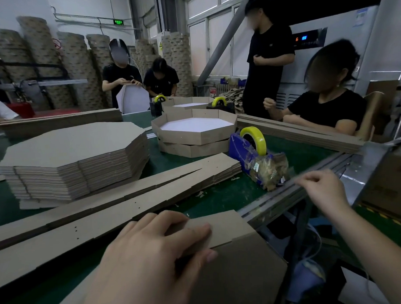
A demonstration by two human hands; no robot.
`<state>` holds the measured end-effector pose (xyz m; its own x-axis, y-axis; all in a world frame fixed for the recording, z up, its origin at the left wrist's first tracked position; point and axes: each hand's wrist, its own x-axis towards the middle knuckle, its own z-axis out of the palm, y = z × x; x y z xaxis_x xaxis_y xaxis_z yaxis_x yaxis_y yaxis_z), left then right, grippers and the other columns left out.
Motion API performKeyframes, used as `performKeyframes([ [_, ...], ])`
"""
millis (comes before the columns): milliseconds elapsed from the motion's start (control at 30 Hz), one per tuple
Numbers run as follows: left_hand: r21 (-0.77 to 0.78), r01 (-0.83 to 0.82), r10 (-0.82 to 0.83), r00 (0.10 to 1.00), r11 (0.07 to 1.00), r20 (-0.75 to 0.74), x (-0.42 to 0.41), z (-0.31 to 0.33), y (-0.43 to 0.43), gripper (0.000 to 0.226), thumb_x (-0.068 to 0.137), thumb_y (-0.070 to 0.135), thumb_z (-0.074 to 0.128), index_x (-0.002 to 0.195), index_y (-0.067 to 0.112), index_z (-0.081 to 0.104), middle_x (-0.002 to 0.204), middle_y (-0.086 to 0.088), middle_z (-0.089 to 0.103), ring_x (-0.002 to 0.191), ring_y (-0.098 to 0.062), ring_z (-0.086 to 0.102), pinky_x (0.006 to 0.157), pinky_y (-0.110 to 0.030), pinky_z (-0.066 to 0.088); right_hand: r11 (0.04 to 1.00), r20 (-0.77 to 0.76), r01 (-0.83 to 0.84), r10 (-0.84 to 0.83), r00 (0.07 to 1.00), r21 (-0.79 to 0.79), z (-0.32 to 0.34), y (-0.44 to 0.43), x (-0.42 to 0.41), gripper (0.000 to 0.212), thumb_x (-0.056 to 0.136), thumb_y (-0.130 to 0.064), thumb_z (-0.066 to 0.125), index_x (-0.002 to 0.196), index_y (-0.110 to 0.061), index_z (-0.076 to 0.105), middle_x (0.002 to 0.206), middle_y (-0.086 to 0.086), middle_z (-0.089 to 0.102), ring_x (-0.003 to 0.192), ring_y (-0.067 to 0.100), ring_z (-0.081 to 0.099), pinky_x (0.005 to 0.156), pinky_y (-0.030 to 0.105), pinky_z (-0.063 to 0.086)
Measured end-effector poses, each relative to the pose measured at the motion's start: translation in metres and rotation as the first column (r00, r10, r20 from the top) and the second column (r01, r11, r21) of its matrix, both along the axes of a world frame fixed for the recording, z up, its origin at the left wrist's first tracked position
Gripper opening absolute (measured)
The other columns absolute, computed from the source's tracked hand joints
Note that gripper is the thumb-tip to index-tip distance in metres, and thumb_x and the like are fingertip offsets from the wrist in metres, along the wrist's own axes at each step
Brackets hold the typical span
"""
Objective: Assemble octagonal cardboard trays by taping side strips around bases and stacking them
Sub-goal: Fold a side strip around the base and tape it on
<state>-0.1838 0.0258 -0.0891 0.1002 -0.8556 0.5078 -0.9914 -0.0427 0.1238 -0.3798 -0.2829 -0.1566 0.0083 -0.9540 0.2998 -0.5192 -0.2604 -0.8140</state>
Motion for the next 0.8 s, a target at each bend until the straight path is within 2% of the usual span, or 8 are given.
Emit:
performKeyframes([
  [100, 0.004, -0.008, 0.008, 1.0, 1.0, -0.002, -0.001, 0.0, 0.0, 0.035, 0.076, 0.06, 0.042, 0.093, 0.051, 0.071, 0.089, 0.02, 0.066, 0.074, -0.008, 0.065, 0.054, -0.022, 0.048, 0.979, -0.006, -0.181, 0.181, 0.983, -0.092, 0.024, 0.045, 0.011, 0.008, 0.082, -0.018, 0.074, 0.076, -0.017, 0.07, 0.09, 0.001, 0.053, 0.085, 0.017, 0.052, 0.073, 0.028, 0.036],
  [167, 0.013, -0.004, 0.005, 1.0, 1.0, -0.004, -0.001, 0.002, 0.002, 0.035, 0.077, 0.057, 0.042, 0.096, 0.05, 0.071, 0.09, 0.02, 0.065, 0.076, -0.007, 0.065, 0.055, -0.018, 0.044, 0.938, 0.071, -0.334, 0.341, 0.937, -0.098, 0.041, 0.083, 0.02, 0.009, 0.081, -0.018, 0.074, 0.073, -0.02, 0.069, 0.085, -0.002, 0.055, 0.08, 0.013, 0.052, 0.069, 0.022, 0.036],
  [267, 0.027, 0.005, -0.005, 1.0, 1.0, -0.011, -0.001, 0.003, 0.006, 0.036, 0.078, 0.056, 0.042, 0.1, 0.051, 0.07, 0.093, 0.02, 0.065, 0.079, -0.007, 0.065, 0.055, -0.019, 0.045, 0.808, 0.314, -0.58, 0.58, 0.752, -0.103, 0.064, 0.148, 0.025, 0.011, 0.076, -0.029, 0.079, 0.071, -0.022, 0.071, 0.065, -0.007, 0.058, 0.058, 0.003, 0.05, 0.057, 0.014, 0.039],
  [333, 0.019, 0.01, -0.009, 1.0, 1.0, -0.024, 0.001, 0.003, 0.007, 0.034, 0.078, 0.055, 0.045, 0.099, 0.048, 0.071, 0.094, 0.019, 0.066, 0.081, -0.009, 0.065, 0.058, -0.023, 0.05, 0.739, 0.44, -0.667, 0.63, 0.64, -0.089, 0.068, 0.185, 0.028, 0.015, 0.068, -0.033, 0.078, 0.073, -0.02, 0.072, 0.056, -0.006, 0.056, 0.047, -0.001, 0.046, 0.046, 0.01, 0.036],
  [433, -0.002, 0.005, -0.005, 1.0, 1.0, -0.023, 0.001, 0.003, 0.008, 0.022, 0.076, 0.053, 0.055, 0.087, 0.042, 0.071, 0.092, 0.021, 0.065, 0.077, -0.007, 0.065, 0.061, -0.013, 0.041, 0.696, 0.625, -0.716, 0.536, 0.568, 0.054, 0.058, 0.223, 0.041, 0.012, 0.061, -0.021, 0.081, 0.065, -0.014, 0.073, 0.044, -0.003, 0.051, 0.033, 0.0, 0.04, 0.036, 0.008, 0.028],
  [533, 0.001, 0.012, -0.011, 0.999, 1.0, -0.039, 0.0, 0.004, 0.01, 0.028, 0.076, 0.054, 0.046, 0.085, 0.041, 0.069, 0.091, 0.021, 0.065, 0.076, -0.006, 0.064, 0.058, -0.016, 0.044, 0.678, 0.704, -0.687, 0.354, 0.616, 0.26, 0.042, 0.237, 0.052, 0.022, 0.074, 0.002, 0.077, 0.054, -0.004, 0.068, 0.035, -0.002, 0.044, 0.026, 0.002, 0.034, 0.03, 0.012, 0.024],
  [633, 0.002, 0.026, -0.026, 0.999, 1.0, -0.039, 0.0, 0.003, 0.012, 0.029, 0.075, 0.054, 0.045, 0.087, 0.042, 0.069, 0.094, 0.023, 0.064, 0.078, -0.006, 0.063, 0.057, -0.02, 0.049, 0.711, 0.726, -0.621, 0.23, 0.648, 0.33, 0.038, 0.243, 0.058, 0.022, 0.075, 0.001, 0.073, 0.054, -0.002, 0.067, 0.032, 0.0, 0.037, 0.024, 0.004, 0.028, 0.029, 0.014, 0.021],
  [800, 0.007, 0.034, -0.034, 0.999, 0.999, -0.021, -0.001, 0.004, 0.012, 0.031, 0.075, 0.053, 0.044, 0.089, 0.041, 0.07, 0.095, 0.021, 0.065, 0.078, -0.006, 0.064, 0.058, -0.021, 0.05, 0.706, 0.727, -0.594, 0.164, 0.667, 0.386, 0.041, 0.245, 0.061, 0.03, 0.076, -0.006, 0.074, 0.047, -0.005, 0.067, 0.032, 0.002, 0.031, 0.024, 0.007, 0.023, 0.028, 0.015, 0.018],
])
